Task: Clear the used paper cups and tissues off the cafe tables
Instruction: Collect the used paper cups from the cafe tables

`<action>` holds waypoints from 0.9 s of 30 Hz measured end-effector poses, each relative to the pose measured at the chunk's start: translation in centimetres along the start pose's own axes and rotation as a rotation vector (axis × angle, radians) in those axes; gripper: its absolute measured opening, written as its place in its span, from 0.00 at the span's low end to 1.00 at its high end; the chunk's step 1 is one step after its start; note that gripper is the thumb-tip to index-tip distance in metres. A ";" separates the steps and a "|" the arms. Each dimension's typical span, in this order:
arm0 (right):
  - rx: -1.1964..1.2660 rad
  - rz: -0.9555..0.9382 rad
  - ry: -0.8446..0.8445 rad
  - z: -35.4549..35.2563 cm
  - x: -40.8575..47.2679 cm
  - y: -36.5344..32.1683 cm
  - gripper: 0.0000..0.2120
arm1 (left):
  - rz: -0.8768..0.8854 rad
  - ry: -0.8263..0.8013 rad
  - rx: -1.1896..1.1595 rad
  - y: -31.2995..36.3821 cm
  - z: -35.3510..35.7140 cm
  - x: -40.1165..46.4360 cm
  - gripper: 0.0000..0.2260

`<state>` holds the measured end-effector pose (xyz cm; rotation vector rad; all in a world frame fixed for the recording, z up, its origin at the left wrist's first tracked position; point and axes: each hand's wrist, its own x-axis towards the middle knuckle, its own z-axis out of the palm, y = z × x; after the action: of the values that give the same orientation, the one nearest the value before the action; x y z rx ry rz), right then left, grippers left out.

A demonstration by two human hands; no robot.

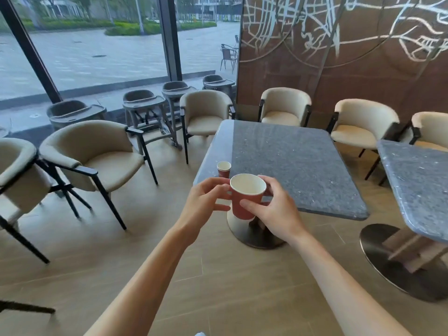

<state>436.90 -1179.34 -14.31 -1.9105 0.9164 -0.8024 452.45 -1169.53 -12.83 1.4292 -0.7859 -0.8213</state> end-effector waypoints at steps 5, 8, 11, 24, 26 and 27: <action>-0.032 0.034 -0.021 3.6 10.8 0.7 0.31 | -0.037 -0.026 0.018 -0.5 -3.5 11.5 0.10; -0.060 0.041 0.000 5.5 16.6 1.1 0.32 | -0.027 -0.048 0.049 -0.4 -5.2 17.6 0.10; -0.078 0.066 0.009 7.0 21.0 2.1 0.32 | -0.053 -0.034 0.069 -0.9 -6.0 22.3 0.10; -0.174 0.090 -0.156 11.8 38.3 11.7 0.38 | -0.204 0.049 0.078 -7.7 -5.4 39.0 0.12; -0.176 0.104 -0.195 12.4 40.5 13.7 0.38 | -0.251 0.085 0.072 -9.1 -4.7 40.8 0.12; -0.182 0.110 -0.217 12.8 41.5 14.7 0.39 | -0.270 0.101 0.069 -9.7 -4.4 41.6 0.12</action>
<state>464.74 -1214.02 -25.41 -2.0371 0.9767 -0.4487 477.50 -1202.70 -23.53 1.6485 -0.5554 -0.9257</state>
